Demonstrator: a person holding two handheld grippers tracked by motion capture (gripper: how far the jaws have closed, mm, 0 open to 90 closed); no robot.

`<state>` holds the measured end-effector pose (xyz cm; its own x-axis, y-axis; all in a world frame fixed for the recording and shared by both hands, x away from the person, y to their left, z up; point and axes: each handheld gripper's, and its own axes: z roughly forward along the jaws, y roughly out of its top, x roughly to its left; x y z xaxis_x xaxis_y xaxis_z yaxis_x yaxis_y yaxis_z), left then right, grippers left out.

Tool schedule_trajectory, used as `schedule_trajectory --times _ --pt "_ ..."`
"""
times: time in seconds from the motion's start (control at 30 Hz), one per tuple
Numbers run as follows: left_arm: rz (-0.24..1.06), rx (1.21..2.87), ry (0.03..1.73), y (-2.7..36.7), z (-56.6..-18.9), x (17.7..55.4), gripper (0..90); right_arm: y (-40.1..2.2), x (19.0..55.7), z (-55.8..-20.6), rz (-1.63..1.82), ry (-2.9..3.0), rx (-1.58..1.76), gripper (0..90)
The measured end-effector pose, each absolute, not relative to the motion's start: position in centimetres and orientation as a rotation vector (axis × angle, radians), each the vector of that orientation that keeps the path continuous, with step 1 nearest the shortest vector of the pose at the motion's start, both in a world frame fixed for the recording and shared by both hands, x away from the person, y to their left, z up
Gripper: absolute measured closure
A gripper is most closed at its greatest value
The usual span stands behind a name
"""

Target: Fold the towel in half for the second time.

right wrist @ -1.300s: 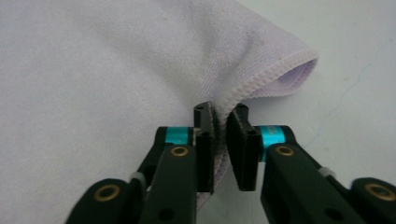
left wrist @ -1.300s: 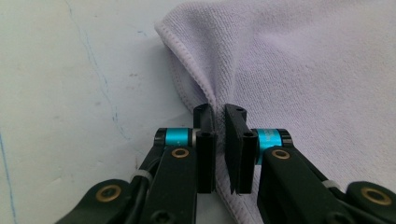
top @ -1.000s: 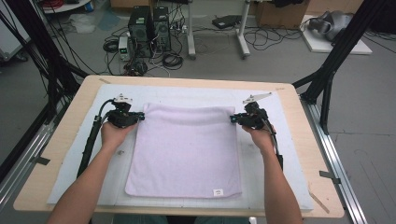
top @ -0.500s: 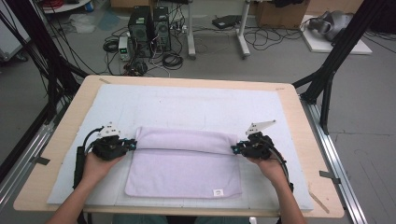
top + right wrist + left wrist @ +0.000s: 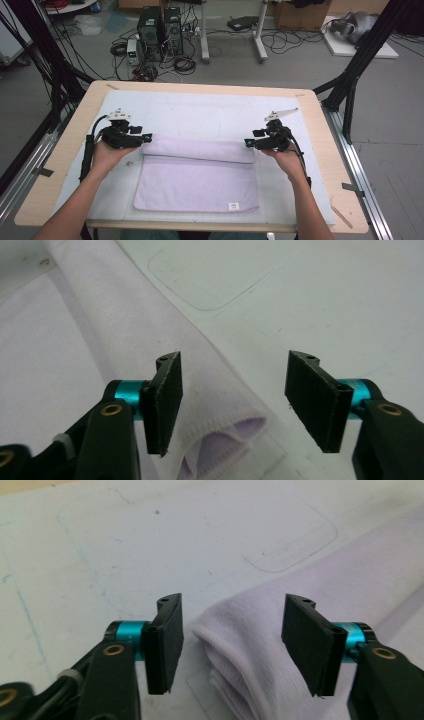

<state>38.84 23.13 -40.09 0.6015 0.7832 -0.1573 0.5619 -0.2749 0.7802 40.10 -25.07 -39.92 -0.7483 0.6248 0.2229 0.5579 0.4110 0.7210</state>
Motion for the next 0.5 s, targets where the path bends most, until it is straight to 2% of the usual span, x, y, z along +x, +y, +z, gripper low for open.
schedule_trajectory --times 0.07,0.1,0.17,0.2,0.27,0.5 --pt "0.291 1.988 1.087 22.8 -40.9 39.4 38.0 -24.4 40.6 -40.7 1.293 2.632 1.093 37.8" --pt "0.246 2.008 1.087 22.7 -41.3 39.6 42.7 -24.1 40.7 -41.1 1.282 2.665 1.088 42.8" --pt "0.188 2.084 1.033 22.6 -41.8 39.6 67.9 -23.8 40.6 -41.5 1.263 2.758 1.047 63.3" --pt "0.196 2.089 1.005 22.6 -41.8 39.3 78.7 -23.6 40.3 -41.5 1.238 2.793 1.011 79.0" --pt "0.236 2.057 0.975 22.7 -41.1 38.5 81.8 -23.4 39.5 -41.0 1.211 2.787 0.934 80.7" --pt "0.346 1.98 0.848 23.8 -38.8 33.4 82.2 -23.4 35.9 -38.1 1.296 2.702 0.762 80.7"
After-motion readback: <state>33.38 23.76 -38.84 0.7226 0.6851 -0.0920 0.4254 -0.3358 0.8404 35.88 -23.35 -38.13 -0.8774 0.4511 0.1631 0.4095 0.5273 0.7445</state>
